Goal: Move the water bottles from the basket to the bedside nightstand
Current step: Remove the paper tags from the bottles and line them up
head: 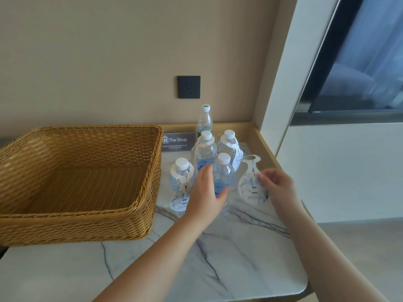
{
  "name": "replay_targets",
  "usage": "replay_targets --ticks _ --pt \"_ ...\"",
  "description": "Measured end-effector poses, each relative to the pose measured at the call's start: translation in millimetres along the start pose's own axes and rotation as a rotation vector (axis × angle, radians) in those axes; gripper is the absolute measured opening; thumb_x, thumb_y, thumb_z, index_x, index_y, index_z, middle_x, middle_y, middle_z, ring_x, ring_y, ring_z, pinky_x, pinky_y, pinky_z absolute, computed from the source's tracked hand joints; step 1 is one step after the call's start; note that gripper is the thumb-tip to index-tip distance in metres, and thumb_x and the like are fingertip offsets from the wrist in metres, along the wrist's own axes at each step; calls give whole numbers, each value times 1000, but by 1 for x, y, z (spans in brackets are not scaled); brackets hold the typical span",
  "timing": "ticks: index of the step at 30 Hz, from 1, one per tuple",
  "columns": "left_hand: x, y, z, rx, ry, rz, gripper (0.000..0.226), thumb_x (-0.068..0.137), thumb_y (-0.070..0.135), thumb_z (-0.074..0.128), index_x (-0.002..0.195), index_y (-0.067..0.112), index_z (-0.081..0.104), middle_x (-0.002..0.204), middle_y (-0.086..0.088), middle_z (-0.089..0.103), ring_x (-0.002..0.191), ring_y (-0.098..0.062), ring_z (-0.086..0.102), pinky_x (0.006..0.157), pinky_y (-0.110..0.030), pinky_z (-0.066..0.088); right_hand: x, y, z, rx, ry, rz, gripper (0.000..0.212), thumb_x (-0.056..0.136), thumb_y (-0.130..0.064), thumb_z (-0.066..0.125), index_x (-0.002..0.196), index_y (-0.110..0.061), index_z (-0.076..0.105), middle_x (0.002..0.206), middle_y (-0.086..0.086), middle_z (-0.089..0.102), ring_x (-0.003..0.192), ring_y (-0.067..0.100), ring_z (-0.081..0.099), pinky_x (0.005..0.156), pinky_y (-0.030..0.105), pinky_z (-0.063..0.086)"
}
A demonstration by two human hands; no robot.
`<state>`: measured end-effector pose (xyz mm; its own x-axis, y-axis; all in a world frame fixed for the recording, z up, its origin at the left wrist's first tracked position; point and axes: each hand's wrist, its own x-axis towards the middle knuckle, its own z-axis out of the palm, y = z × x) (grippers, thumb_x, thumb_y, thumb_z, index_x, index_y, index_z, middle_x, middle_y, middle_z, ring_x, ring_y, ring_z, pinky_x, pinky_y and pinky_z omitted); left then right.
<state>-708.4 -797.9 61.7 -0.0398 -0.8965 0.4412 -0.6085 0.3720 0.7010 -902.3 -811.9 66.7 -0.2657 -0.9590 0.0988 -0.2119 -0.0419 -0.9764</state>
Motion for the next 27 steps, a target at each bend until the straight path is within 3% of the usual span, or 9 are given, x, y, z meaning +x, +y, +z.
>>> replay_targets --ticks 4,10,13,15,19,23,27 --pt "8 1 13 -7 11 -45 73 79 30 76 138 7 39 131 -7 49 120 -18 45 90 -12 27 -21 46 -7 -92 25 154 11 83 -21 70 73 -20 67 68 0 70 57 12 60 49 23 46" --pt "13 -6 20 120 85 -39 63 78 32 77 125 2 48 120 -11 55 109 -28 54 81 -34 45 -21 86 0 -205 89 267 7 81 -20 72 79 -16 68 76 -3 69 74 18 63 56 25 42" --pt "14 -9 19 153 102 -32 61 76 32 79 120 0 50 112 -13 56 101 -30 56 76 -31 42 -26 99 -2 -385 81 251 25 83 -25 71 104 -13 66 97 -5 63 94 19 60 71 25 41" --pt "13 -9 19 143 107 -32 60 76 31 79 118 0 50 112 -13 57 101 -30 56 76 -32 43 -36 106 -4 -552 69 110 35 83 -21 70 116 -10 62 111 1 58 106 24 54 81 26 37" --pt "13 -8 21 133 135 -45 58 75 32 80 114 1 50 110 -11 58 98 -29 57 72 -30 42 -64 121 6 -898 -63 -247 29 76 -14 72 104 -7 69 108 12 62 102 36 56 84 36 43" --pt "15 -6 21 146 136 -32 58 73 33 81 110 0 50 106 -12 57 93 -29 57 68 -28 40 -71 132 3 -1062 -183 -106 43 90 -36 52 129 -17 57 129 4 53 121 26 42 98 34 35" --pt "16 -3 22 173 129 -12 58 72 33 82 107 -2 51 104 -14 58 88 -32 59 63 -30 40 -69 132 -9 -1067 -216 -52 50 96 -41 40 141 -20 42 147 0 38 136 20 29 108 31 26"
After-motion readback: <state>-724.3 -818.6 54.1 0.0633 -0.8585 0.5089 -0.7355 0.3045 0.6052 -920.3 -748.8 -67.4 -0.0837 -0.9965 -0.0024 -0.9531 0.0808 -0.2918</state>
